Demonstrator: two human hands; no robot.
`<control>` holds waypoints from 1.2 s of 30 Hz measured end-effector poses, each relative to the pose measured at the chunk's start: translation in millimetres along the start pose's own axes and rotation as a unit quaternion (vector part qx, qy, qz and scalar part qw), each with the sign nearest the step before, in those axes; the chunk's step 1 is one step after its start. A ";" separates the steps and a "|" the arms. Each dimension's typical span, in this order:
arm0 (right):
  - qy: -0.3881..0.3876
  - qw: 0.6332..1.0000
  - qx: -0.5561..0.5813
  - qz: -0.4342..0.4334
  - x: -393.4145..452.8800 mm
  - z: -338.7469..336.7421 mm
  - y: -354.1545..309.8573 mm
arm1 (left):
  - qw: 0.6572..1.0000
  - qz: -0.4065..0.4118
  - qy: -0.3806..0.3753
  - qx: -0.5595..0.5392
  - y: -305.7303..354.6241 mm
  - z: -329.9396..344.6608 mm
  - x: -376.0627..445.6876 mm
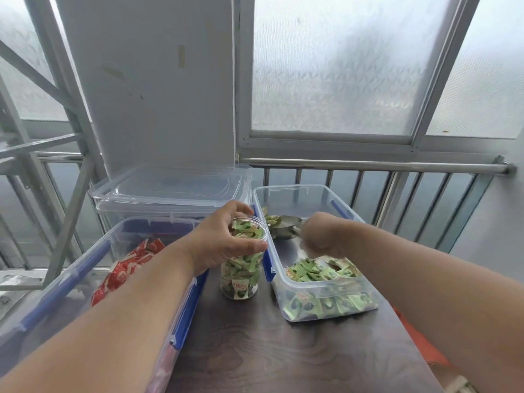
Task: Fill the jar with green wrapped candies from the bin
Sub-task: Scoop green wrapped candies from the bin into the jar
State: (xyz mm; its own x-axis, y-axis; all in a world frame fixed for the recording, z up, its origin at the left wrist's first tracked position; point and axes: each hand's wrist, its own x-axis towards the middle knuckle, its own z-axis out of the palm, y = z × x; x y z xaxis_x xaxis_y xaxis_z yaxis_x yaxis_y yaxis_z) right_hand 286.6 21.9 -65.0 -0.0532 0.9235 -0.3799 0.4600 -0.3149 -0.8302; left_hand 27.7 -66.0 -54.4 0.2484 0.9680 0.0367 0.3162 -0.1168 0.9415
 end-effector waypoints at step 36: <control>-0.070 0.993 0.017 0.093 2.0 31.4 5.9 | 1.000 0.007 0.000 -0.007 -6.7 -4.1 5.8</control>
State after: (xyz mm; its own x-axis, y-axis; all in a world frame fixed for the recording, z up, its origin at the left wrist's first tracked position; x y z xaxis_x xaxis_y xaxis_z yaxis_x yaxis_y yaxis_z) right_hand 261.4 15.0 -83.5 -0.0952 0.8100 -0.5786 0.4437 -0.4858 -0.7531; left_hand 23.2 -58.7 -59.2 0.2534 0.9661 0.0498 0.2996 -0.1273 0.9455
